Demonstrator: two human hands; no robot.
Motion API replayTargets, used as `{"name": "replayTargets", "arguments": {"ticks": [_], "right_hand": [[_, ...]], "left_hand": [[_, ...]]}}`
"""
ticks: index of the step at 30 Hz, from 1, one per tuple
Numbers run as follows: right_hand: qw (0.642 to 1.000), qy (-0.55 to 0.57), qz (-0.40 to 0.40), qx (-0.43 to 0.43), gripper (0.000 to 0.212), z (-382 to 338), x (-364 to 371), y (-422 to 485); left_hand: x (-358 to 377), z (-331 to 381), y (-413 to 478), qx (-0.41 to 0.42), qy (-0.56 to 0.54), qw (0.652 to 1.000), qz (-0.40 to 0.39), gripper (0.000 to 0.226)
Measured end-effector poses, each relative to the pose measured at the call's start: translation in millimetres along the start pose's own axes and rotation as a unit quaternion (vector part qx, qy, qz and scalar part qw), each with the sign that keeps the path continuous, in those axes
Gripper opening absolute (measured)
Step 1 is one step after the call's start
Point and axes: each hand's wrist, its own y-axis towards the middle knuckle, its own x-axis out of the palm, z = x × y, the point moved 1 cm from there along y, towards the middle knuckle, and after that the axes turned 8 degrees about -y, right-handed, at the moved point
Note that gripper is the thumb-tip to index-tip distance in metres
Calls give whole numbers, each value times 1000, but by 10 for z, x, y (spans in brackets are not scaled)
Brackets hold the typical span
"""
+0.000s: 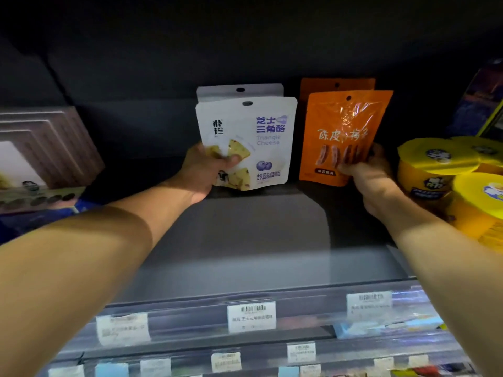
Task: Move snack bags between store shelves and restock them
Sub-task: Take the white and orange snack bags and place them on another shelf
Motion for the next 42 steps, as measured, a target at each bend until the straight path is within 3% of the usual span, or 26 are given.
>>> {"name": "replayTargets", "arguments": {"ticks": [4,6,7,9,13,23,29,35,38,42], "right_hand": [[995,-87,27,39,57,-30,-61,-379],[991,-135,10,-9,47,-13,-107,-629],[983,-182,-14,-31,53,-5,-136,-755],[950,-296,-76,-68,65,40,-203,-961],[859,-468,-150,-143,62,203,-289,-1160],[844,-484,-113,-199,61,307,-290,-1154],[847,-480,-114,-197,59,301,-284,-1153],[841,-499,-140,-155,60,165,-300,-1230],[829,-523,-156,-124,57,-13,-289,-1377],[824,-515,-194,-131,50,-381,-209,-1816]], "left_hand": [[-15,-37,56,-6,9,1000,-8,48],[-34,-34,61,-5,10,1000,-16,48],[-38,-31,54,-5,12,1000,-18,48],[-48,-36,35,-11,21,1000,-16,46],[-64,-77,24,-22,36,999,-6,42],[-25,-113,42,-15,36,999,2,45],[-87,-119,10,-31,79,996,14,62],[-167,-5,-352,-53,192,972,125,77],[-206,133,-689,-85,240,958,133,67],[-224,481,-1297,-113,358,927,26,42]]}}
